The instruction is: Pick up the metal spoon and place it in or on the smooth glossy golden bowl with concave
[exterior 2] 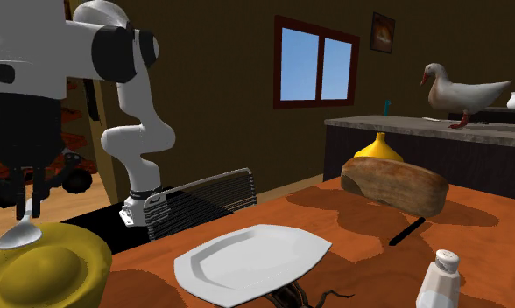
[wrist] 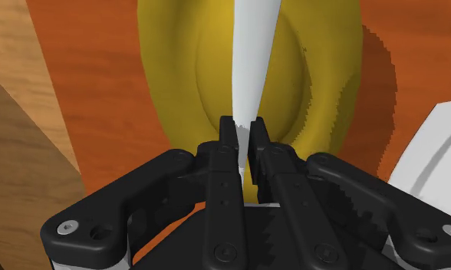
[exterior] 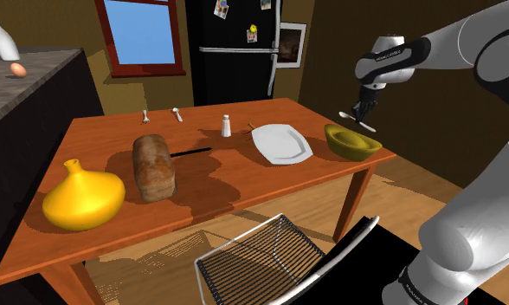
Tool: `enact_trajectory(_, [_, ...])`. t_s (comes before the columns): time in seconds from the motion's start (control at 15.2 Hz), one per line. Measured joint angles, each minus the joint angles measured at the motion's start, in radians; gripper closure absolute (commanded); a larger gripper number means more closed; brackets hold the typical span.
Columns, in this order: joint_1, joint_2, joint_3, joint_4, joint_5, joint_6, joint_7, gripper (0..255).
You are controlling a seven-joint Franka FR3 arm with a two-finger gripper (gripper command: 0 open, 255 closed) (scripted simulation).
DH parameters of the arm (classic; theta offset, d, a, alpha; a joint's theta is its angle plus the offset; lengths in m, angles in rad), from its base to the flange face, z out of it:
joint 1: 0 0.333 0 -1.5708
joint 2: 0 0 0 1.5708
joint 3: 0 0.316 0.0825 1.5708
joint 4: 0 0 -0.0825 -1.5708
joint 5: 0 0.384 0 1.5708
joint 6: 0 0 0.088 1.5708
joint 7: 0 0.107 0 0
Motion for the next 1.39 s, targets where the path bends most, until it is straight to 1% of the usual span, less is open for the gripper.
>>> enact_trajectory(0.66, [-0.002, 0.042, -0.003, -0.094, 0.006, 0.134, 0.003, 255])
enact_trajectory(1.12, [-0.003, 0.046, -0.004, -0.104, 0.007, 0.148, 0.003, 255])
enact_trajectory(1.19, [-0.003, 0.046, -0.004, -0.104, 0.007, 0.148, 0.003, 0])
enact_trajectory(1.39, [-0.003, 0.046, -0.004, -0.104, 0.007, 0.148, 0.003, 0])
